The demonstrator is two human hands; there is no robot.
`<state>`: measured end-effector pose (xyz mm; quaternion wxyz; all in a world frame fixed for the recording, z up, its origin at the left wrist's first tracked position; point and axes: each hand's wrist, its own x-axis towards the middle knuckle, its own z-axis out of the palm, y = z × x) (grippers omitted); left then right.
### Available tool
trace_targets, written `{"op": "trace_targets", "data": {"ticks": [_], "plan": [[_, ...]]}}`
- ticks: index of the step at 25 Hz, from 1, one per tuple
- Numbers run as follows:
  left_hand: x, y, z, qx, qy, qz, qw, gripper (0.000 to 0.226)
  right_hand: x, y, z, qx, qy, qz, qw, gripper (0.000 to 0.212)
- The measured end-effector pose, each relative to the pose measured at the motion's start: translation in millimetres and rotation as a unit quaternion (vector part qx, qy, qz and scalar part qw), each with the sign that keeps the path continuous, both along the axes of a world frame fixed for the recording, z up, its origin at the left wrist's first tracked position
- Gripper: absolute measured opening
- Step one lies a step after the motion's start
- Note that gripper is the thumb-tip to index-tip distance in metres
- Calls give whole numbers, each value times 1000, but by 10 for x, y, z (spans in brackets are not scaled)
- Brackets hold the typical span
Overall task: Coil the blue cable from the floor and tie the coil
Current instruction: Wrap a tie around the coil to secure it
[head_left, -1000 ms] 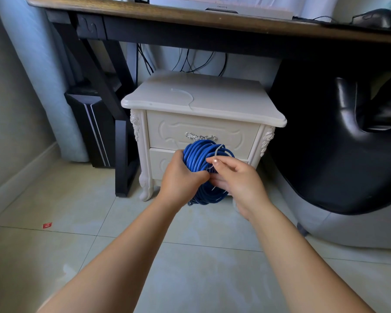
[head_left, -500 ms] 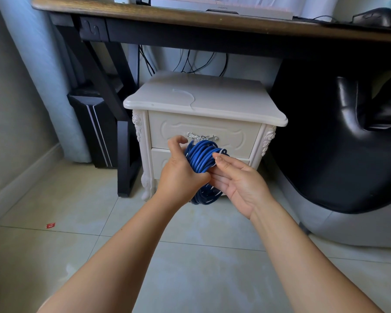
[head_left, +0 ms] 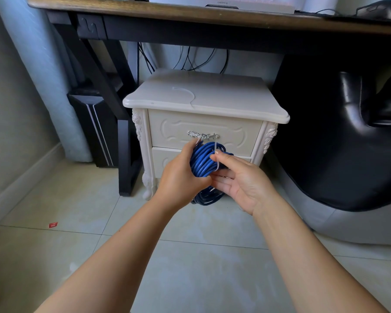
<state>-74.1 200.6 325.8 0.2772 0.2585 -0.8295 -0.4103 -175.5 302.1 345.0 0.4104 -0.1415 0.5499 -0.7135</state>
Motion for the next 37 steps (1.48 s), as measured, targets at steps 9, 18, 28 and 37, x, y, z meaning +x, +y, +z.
{"op": "trace_targets", "data": {"ticks": [9,18,28,37], "plan": [[6,11,-32,-10,27,-38,999,77,-8,44,39,22,35,-3,999,9],[0,20,-26,-10,43,-50,998,75,8,62,62,24,41,-11,999,5],[-23,-24,-97,-46,68,-56,995,65,24,45,55,30,43,-20,998,16],[-63,-3,-93,-42,112,-7,993,48,18,86,155,76,156,-28,984,18]]}}
